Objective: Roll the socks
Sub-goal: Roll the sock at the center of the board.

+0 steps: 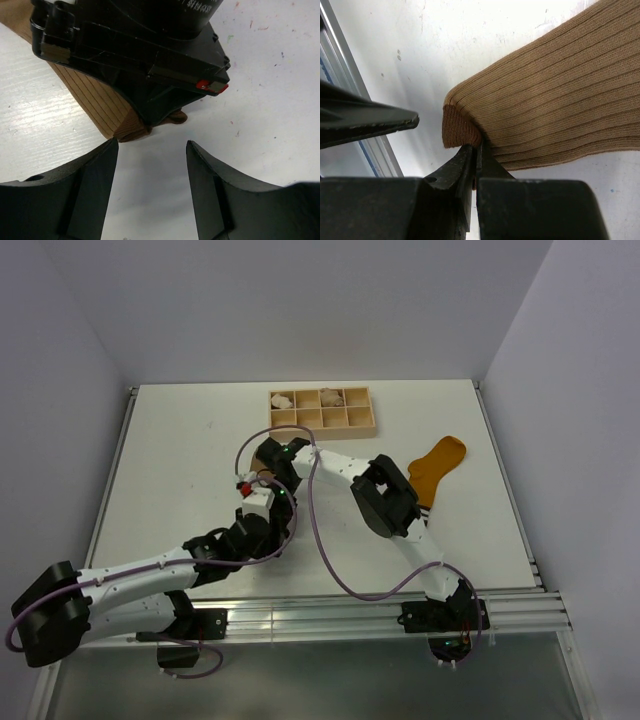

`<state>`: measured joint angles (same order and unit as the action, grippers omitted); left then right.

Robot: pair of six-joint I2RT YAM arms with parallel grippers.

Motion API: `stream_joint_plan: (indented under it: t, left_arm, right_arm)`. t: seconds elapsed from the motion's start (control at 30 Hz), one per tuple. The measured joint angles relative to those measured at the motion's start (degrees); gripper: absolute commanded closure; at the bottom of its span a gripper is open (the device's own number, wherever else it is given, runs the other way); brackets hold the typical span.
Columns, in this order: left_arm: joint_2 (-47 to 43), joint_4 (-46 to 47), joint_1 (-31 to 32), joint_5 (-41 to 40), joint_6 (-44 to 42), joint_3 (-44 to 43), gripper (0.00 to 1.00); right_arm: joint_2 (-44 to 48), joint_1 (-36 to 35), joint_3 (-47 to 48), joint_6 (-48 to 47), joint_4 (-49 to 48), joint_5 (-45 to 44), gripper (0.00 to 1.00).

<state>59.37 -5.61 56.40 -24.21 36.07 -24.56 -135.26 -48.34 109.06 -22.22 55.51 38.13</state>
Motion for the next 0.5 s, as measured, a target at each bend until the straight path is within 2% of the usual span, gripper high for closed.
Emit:
stream_joint_plan:
  t: [0.3, 0.5]
  left_arm:
    - [2.3, 4.5, 0.0, 0.5, -4.2, 0.0, 0.36]
    - [7.0, 8.5, -0.9, 4.2, -7.6, -0.1, 0.36]
  right_arm:
    - [0.7, 2.3, -2.2, -1.9, 1.9, 0.6, 0.97]
    - [2.7, 5.7, -6.2, -2.6, 3.5, 0.7, 0.96]
